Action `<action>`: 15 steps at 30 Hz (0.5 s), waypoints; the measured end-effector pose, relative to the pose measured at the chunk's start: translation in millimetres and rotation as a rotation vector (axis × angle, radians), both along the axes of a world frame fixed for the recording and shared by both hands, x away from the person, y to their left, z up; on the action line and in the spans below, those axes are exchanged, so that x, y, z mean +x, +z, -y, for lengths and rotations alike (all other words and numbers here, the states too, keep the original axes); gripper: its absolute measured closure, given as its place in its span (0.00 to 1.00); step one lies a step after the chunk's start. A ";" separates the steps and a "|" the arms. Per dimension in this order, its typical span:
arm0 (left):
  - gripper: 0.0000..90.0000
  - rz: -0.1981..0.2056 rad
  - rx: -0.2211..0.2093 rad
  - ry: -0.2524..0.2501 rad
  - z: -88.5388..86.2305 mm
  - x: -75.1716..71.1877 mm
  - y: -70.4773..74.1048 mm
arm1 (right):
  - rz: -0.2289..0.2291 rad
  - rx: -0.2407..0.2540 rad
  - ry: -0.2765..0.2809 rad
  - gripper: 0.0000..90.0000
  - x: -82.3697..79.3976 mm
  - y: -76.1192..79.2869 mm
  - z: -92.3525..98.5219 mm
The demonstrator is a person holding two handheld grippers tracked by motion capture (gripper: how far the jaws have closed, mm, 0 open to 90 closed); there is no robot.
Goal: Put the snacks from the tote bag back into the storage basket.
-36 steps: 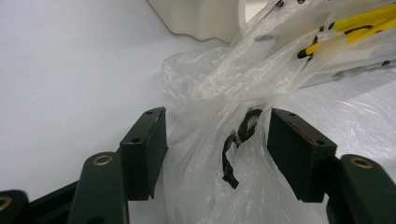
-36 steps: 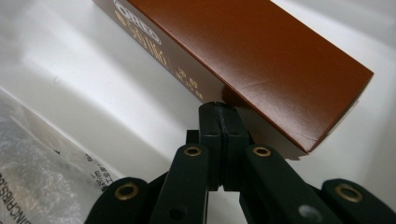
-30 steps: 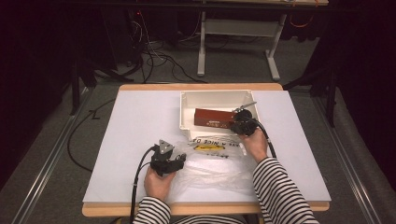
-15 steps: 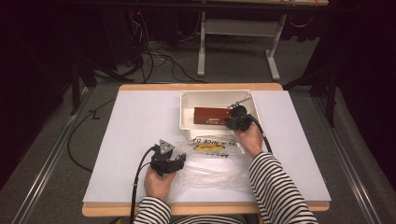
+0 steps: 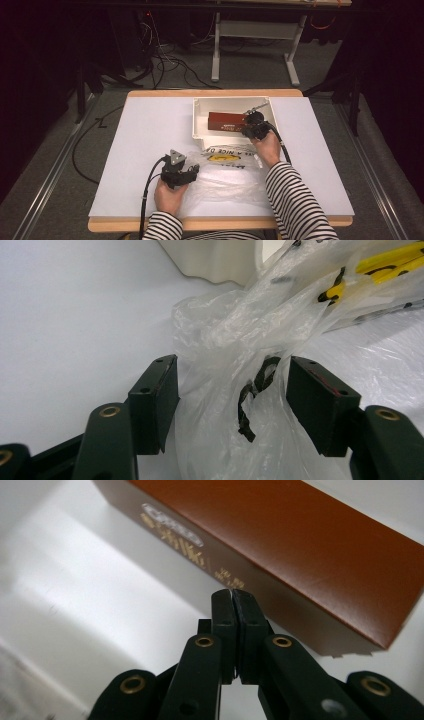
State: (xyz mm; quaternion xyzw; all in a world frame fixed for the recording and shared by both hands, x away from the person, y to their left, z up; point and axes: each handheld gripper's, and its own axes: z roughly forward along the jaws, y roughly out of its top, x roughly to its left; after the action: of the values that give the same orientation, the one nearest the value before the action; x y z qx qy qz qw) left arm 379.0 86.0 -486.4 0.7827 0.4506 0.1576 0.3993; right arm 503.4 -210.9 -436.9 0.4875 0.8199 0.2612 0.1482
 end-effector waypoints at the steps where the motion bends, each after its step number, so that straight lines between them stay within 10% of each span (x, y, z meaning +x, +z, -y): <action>1: 0.42 0.001 0.001 0.001 0.2 -0.1 0.0 | 0.007 -0.006 0.008 0.99 -3.5 1.3 -0.2; 15: 0.44 0.000 0.001 0.001 0.1 0.2 0.2 | 0.097 0.068 0.050 0.95 -37.1 15.1 21.6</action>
State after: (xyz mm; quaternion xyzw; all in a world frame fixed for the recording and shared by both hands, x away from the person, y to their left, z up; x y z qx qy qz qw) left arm 379.2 85.9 -486.1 0.7826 0.4511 0.1582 0.3989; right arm 466.3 -232.5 -421.8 0.4585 0.8142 0.3160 0.1645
